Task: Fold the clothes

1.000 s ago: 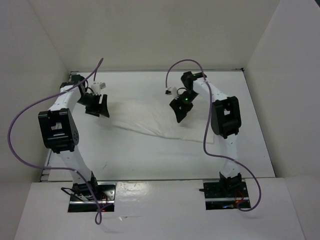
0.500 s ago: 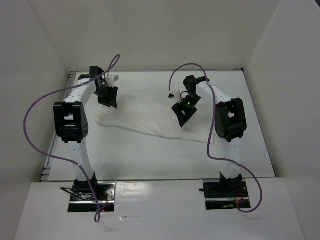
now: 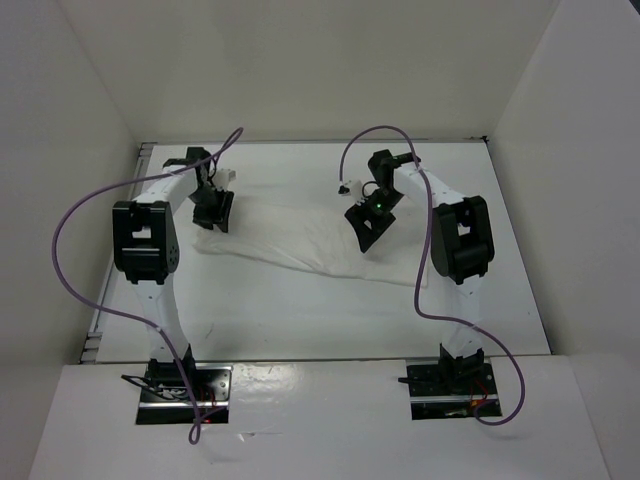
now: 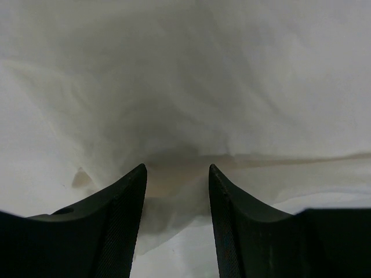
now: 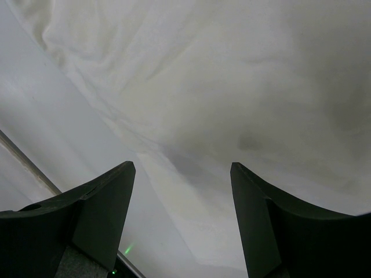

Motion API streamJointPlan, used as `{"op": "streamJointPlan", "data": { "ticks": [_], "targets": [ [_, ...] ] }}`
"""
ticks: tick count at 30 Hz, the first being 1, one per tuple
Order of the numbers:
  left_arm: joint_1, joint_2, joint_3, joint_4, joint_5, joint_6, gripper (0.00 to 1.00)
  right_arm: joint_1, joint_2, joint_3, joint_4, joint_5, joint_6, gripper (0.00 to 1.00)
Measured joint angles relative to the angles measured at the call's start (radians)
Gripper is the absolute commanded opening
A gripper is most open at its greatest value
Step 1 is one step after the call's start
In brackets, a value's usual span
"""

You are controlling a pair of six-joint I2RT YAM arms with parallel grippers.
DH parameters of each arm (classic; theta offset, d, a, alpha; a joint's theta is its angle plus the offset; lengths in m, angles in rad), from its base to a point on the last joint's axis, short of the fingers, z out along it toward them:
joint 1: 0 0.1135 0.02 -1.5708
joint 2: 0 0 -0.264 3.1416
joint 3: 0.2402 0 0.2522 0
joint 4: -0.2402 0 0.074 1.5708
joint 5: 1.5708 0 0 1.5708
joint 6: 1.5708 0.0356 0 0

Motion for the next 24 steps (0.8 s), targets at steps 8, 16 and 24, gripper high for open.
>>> {"op": "streamJointPlan", "data": {
  "ticks": [8,16,24],
  "targets": [
    [0.0,-0.026,-0.097,-0.048,-0.036,-0.002,0.54,0.0,0.0,0.001,0.002,-0.003,0.0,0.75],
    [0.0,-0.167,-0.18,-0.123,-0.047,0.002,0.54,0.0,0.001,0.011,0.002,-0.005,0.0,0.75],
    [0.0,-0.203,-0.323,-0.153,-0.059,0.005,0.54,0.0,0.002,0.04,0.001,-0.017,-0.001,0.75]
  ]
}}
